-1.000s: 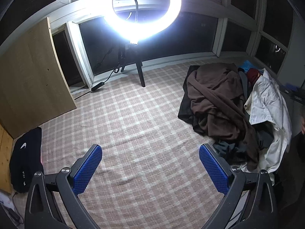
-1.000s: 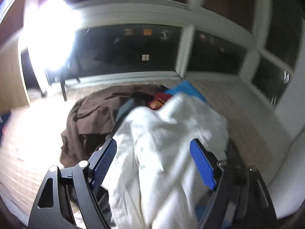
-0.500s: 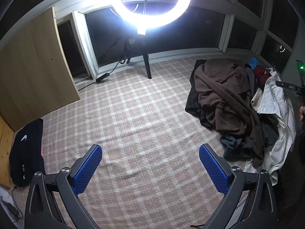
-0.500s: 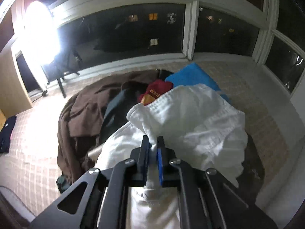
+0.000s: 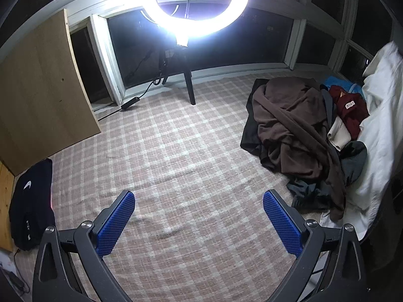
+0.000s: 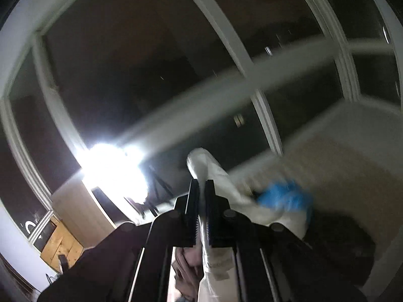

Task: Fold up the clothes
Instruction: 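Lift the white shirt with the right gripper and drop it onto the rug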

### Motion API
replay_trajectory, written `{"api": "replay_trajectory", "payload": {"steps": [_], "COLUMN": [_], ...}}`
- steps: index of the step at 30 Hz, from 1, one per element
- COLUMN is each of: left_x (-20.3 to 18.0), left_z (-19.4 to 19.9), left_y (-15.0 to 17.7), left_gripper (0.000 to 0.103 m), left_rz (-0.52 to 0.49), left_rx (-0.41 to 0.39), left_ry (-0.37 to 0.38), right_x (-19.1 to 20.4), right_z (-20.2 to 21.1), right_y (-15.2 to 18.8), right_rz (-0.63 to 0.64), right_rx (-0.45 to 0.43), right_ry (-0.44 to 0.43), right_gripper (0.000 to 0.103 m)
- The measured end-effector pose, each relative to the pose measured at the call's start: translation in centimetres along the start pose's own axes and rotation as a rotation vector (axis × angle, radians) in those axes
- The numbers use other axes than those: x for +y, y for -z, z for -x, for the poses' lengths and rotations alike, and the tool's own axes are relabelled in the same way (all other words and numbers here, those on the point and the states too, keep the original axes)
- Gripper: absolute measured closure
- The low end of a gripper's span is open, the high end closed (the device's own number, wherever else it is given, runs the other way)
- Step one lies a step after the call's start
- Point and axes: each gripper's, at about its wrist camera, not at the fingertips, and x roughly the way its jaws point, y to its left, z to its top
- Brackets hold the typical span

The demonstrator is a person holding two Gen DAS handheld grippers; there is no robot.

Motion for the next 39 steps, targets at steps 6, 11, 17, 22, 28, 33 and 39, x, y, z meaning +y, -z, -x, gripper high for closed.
{"api": "replay_trajectory", "payload": {"steps": [6, 11, 17, 22, 28, 33, 39], "left_x": [1.4, 3.4, 6.7, 8.2, 8.0, 7.9, 8.4], "left_z": [1.6, 3.2, 2.4, 1.5, 1.3, 1.3, 2.0], "left_y": [0.4, 1.7, 3.4, 4.1, 4.4, 4.1, 3.4], "left_gripper": [0.001, 0.001, 0.001, 0.001, 0.001, 0.001, 0.001], "left_rz": [0.008, -0.01, 0.025, 0.057, 0.028, 0.008, 0.019], "left_rx": [-0.043, -0.072, -0.03, 0.011, 0.03, 0.03, -0.001], "left_ry": [0.029, 0.048, 0.033, 0.021, 0.029, 0.026, 0.06], "right_x": [12.2, 15.2, 9.0, 4.9, -0.5, 0.6, 5.8], "right_z": [2.5, -3.3, -12.0, -15.0, -15.7, -10.3, -1.5], "right_y": [-5.2, -0.8, 16.9, 23.8, 22.4, 13.3, 0.0], "right_rz": [0.206, 0.296, 0.406, 0.472, 0.165, -0.032, -0.073], "right_rx": [-0.08, 0.244, 0.657, 0.796, 0.722, 0.474, 0.123], "right_ry": [-0.093, 0.057, 0.416, 0.563, 0.412, 0.204, 0.088], "right_gripper": [0.102, 0.069, 0.027, 0.027, 0.1, 0.101, 0.102]}}
